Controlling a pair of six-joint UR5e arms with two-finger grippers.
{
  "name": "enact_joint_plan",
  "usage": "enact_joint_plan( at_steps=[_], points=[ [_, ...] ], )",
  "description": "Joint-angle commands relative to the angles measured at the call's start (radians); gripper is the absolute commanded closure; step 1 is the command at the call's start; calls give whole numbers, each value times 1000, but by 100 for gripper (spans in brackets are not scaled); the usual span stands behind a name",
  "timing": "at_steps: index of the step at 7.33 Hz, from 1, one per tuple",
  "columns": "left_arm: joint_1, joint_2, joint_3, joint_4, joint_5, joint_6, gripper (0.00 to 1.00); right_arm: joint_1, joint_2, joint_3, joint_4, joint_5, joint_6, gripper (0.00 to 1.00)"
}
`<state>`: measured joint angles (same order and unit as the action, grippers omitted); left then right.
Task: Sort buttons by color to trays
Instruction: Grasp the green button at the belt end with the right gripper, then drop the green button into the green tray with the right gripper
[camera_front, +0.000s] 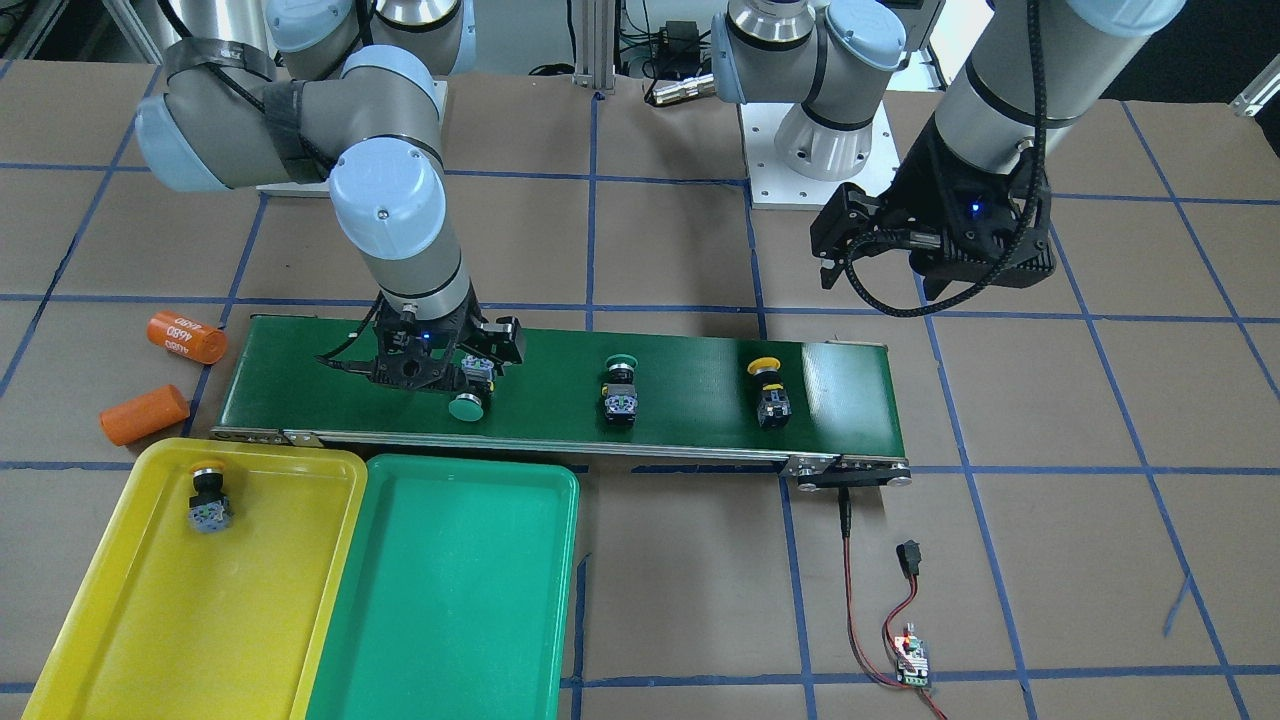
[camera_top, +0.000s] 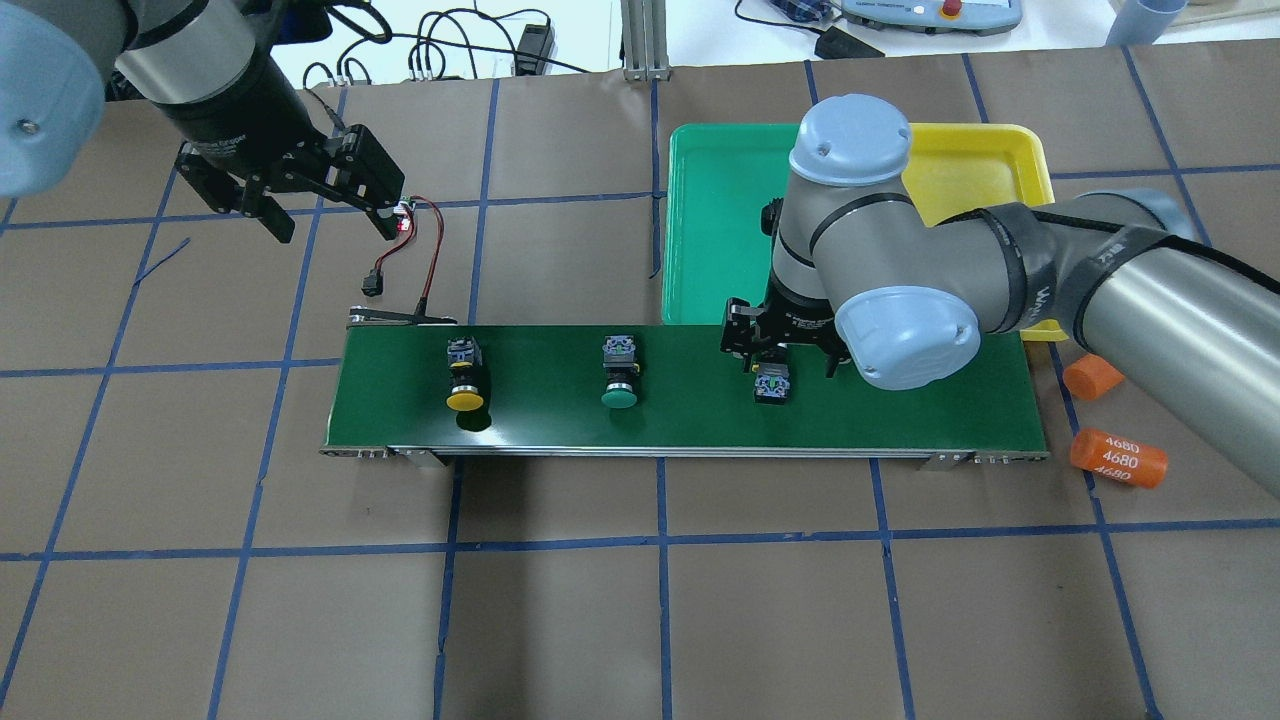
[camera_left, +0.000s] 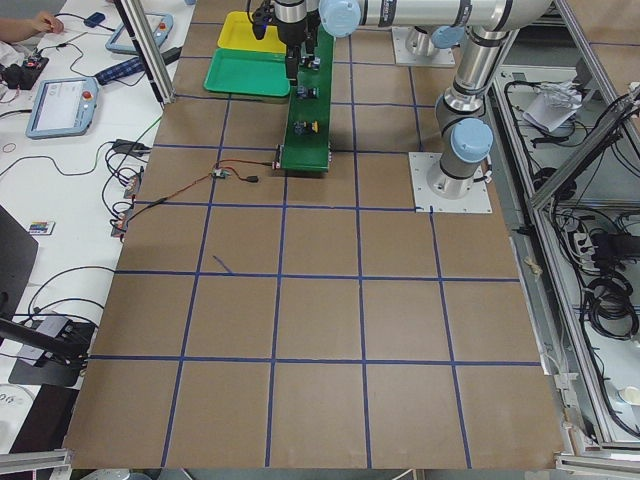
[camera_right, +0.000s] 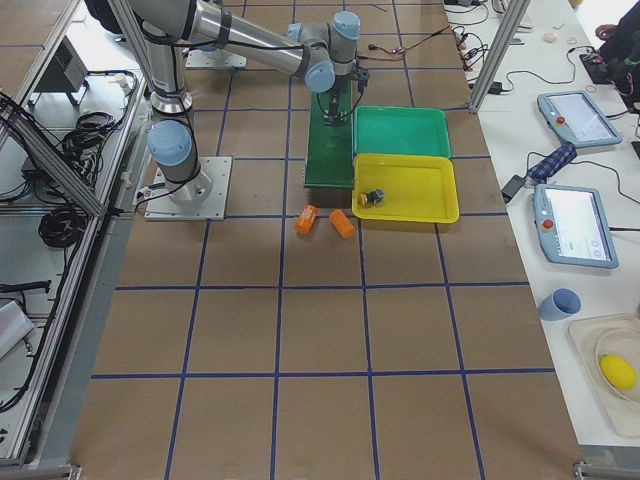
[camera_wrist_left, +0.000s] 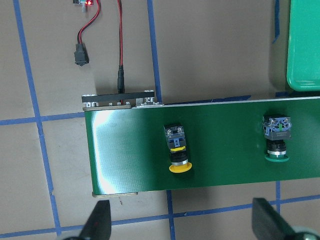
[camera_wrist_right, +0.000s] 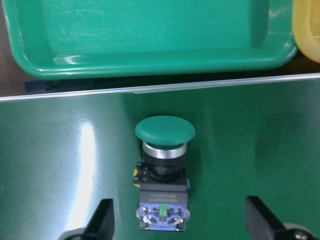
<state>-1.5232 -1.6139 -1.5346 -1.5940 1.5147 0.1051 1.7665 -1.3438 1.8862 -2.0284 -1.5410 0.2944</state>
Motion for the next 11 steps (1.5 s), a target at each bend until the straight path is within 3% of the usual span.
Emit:
enact_joint_plan(
  at_steps=[1,2,3,5,6,7,8,10,11],
  points=[
    [-3,46,-60,16,68,-53,0,8,9,37,-16,-1,-3,38],
    [-5,54,-109,35,67,-71,0,8,8,37,-18,-5,-35,70],
    [0,69,-143,90,68,-106,0,7,6,33,-18,-14,-43,88],
    [2,54,-156,250,61,-152,0,-28,14,-22,-24,-38,-96,89],
    [0,81,-157,264,68,-177,0,-66,49,-126,-9,-28,-109,89],
    [1,84,-157,240,70,-167,0,-94,152,-242,11,-30,-115,89],
    [6,39,-148,230,65,-162,0,-96,231,-354,22,-34,-130,88],
    [-2,67,-156,244,68,-125,0,-98,259,-418,137,-27,-155,36],
    [-9,71,-147,244,70,-124,0,-98,258,-417,145,-28,-155,32]
  ],
)
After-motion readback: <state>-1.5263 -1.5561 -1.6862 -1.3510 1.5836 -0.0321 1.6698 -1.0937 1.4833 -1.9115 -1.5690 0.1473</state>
